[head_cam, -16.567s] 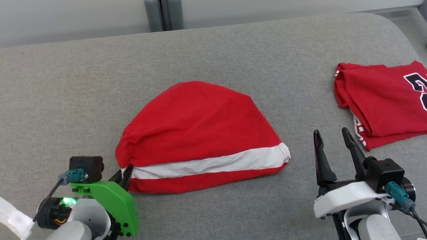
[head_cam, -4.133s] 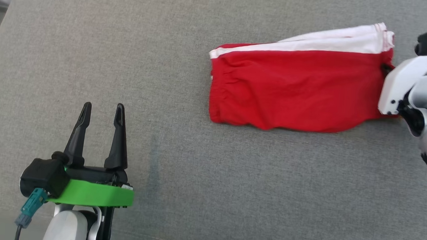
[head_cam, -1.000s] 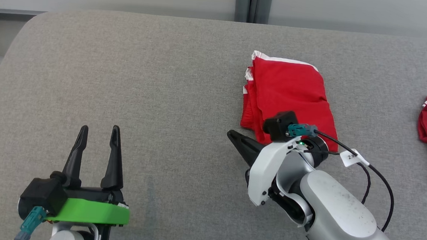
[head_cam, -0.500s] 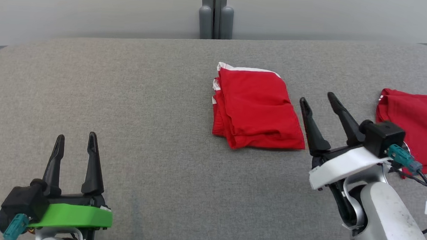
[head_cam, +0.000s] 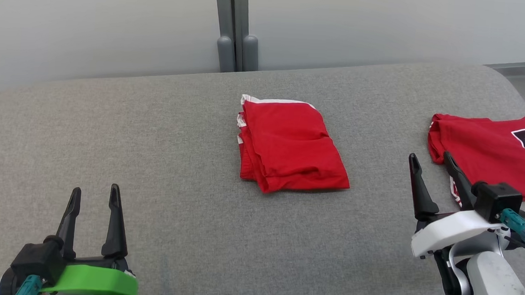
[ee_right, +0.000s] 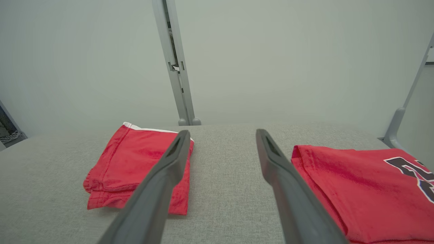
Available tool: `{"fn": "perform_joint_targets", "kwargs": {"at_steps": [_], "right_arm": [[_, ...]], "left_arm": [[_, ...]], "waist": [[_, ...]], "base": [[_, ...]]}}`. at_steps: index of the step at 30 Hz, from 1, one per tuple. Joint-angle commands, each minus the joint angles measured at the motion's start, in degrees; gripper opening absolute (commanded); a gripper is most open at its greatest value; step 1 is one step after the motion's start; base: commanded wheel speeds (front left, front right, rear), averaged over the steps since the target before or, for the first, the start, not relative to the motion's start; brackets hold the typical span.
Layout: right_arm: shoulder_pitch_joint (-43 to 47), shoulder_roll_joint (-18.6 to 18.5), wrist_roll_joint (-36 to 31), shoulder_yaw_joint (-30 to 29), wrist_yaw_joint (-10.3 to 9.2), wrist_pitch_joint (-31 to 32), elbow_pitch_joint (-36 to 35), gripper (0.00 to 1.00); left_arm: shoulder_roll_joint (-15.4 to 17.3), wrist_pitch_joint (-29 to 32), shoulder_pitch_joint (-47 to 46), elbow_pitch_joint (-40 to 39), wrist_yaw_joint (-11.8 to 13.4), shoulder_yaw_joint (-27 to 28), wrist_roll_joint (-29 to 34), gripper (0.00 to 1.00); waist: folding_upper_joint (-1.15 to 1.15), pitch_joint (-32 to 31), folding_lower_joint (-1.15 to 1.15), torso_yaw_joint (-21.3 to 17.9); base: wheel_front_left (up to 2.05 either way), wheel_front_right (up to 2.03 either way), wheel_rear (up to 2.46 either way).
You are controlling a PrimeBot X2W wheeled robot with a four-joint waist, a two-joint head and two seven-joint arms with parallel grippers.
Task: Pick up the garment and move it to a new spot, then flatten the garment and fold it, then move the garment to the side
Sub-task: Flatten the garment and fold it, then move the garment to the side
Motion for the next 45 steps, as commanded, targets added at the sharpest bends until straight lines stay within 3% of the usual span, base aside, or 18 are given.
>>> {"fn": "perform_joint_targets", "kwargs": {"at_steps": [1, 24, 34, 38, 45], "right_arm": [[0.8, -0.3, -0.2, 0.0, -0.02, -0.7, 0.6, 1.00], [2.1, 0.5, 1.5, 0.1, -0.02, -1.2, 5.3, 1.00], [-0.3, -0.8, 0.9, -0.2, -0.02, 0.2, 5.5, 1.00], [-4.2, -2.0, 1.8, 2.0, -0.02, 4.4, 5.7, 1.00], [-15.2, -5.2, 10.5, 6.8, -0.05, 20.2, 11.2, 1.00]], "left_arm": [[0.2, -0.2, 0.9, 0.3, -0.3, 0.1, 0.4, 1.00], [0.2, -0.2, 1.8, 4.3, -1.1, -0.2, 0.1, 1.00], [0.2, -0.2, 1.3, 4.0, -1.2, -1.5, 0.1, 1.00], [0.2, -0.2, 0.4, 3.4, -1.1, -2.4, -0.3, 1.00], [0.2, -0.2, -2.7, 2.1, -0.8, -4.9, -0.8, 1.00]], "waist": [[0.00, -0.7, 0.00, -0.5], [0.00, -1.9, 0.00, -1.2], [0.00, -1.2, 0.00, 1.0], [0.00, 0.4, 0.00, 3.3], [0.00, 6.3, 0.00, 9.4]], "base": [[0.00, 0.00, 0.00], [0.00, 0.00, 0.00], [0.00, 0.00, 0.00], [0.00, 0.00, 0.00], [0.00, 0.00, 0.00]]}}
